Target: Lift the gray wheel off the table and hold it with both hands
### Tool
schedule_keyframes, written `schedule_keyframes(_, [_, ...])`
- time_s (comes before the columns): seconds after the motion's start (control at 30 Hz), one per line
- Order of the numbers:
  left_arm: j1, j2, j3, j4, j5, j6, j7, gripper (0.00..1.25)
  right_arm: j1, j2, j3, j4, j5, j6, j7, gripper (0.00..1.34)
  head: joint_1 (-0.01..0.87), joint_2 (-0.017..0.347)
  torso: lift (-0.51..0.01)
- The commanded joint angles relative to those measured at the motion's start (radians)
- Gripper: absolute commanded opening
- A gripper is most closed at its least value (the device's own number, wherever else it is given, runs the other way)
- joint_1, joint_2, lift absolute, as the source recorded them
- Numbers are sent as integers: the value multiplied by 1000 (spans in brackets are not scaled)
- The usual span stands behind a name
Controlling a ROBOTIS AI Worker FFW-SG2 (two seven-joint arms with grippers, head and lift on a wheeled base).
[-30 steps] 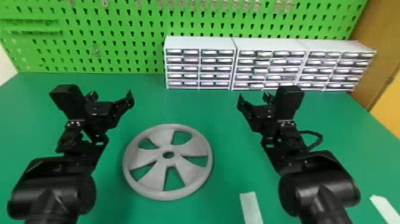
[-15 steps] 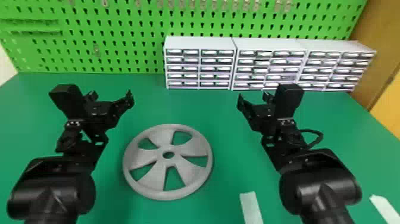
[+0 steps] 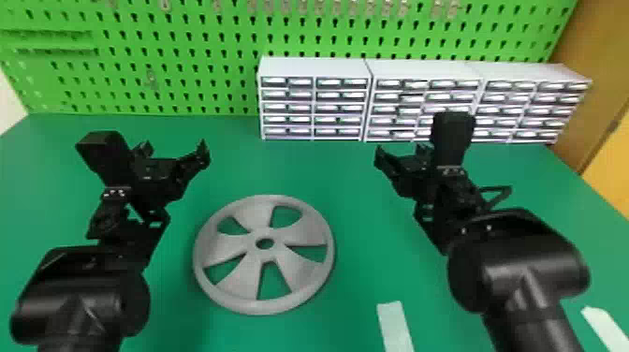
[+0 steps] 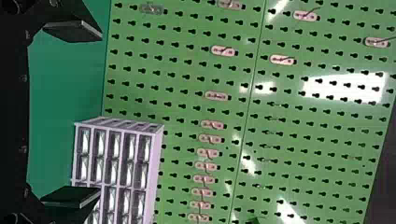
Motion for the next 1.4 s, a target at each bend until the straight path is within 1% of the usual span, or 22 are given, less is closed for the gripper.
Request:
schedule_keyframes(0.0, [0, 0, -2, -4, 0, 0, 4, 1120, -33, 0, 1, -82, -61, 205, -66, 867, 711, 15, -98])
schedule_keyframes(0.07, [0, 0, -2, -6, 0, 0, 6, 1118, -48, -3, 5, -114, -86, 284, -107, 867, 711, 15, -98])
schedule_keyframes(0.17, [0, 0, -2, -7, 0, 0, 9, 1117, -76, -3, -1, -142, -153, 386, -153, 867, 711, 15, -98])
schedule_keyframes(0.27, [0, 0, -2, -9, 0, 0, 9, 1117, -96, -3, -7, -160, -227, 462, -221, 867, 711, 15, -98])
schedule_keyframes(0.37, [0, 0, -2, -9, 0, 0, 12, 1117, -119, -5, -13, -179, -343, 548, -325, 867, 711, 15, -98])
schedule_keyframes(0.4, [0, 0, -3, -10, 0, 0, 13, 1117, -126, -7, -18, -179, -403, 571, -367, 867, 711, 15, -98])
schedule_keyframes(0.47, [0, 0, -5, -10, 0, 0, 13, 1115, -134, -13, -21, -179, -497, 597, -431, 865, 711, 15, -98])
schedule_keyframes(0.5, [-2, 0, -6, -10, 0, 0, 16, 1115, -139, -14, -21, -177, -555, 610, -477, 867, 711, 15, -98])
schedule_keyframes(0.6, [-2, 0, -8, -10, -2, 0, 18, 1111, -142, -23, -7, -172, -656, 615, -551, 867, 711, 15, -98])
schedule_keyframes(0.73, [-3, 0, -8, -10, -2, 0, 18, 1111, -148, -28, 4, -157, -750, 621, -614, 867, 711, 15, -98])
schedule_keyframes(0.8, [-3, 0, -9, -10, -3, 0, 19, 1111, -157, -30, 16, -143, -781, 629, -643, 867, 711, 15, -98])
schedule_keyframes(0.93, [-6, 0, -9, -10, -5, 0, 19, 1108, -172, -28, 19, -108, -856, 638, -680, 867, 711, 15, -98])
schedule_keyframes(1.07, [-6, 0, -9, -12, -6, 0, 19, 1103, -186, -30, 41, -93, -893, 649, -723, 867, 711, 15, -98])
schedule_keyframes(1.23, [-6, 0, -8, -15, -8, 0, 19, 1103, -195, -28, 53, -59, -926, 660, -729, 867, 711, 15, -98])
schedule_keyframes(1.37, [-6, 0, -8, -20, -12, 0, 19, 1103, -201, -25, 74, -42, -928, 664, -730, 862, 711, 15, -98])
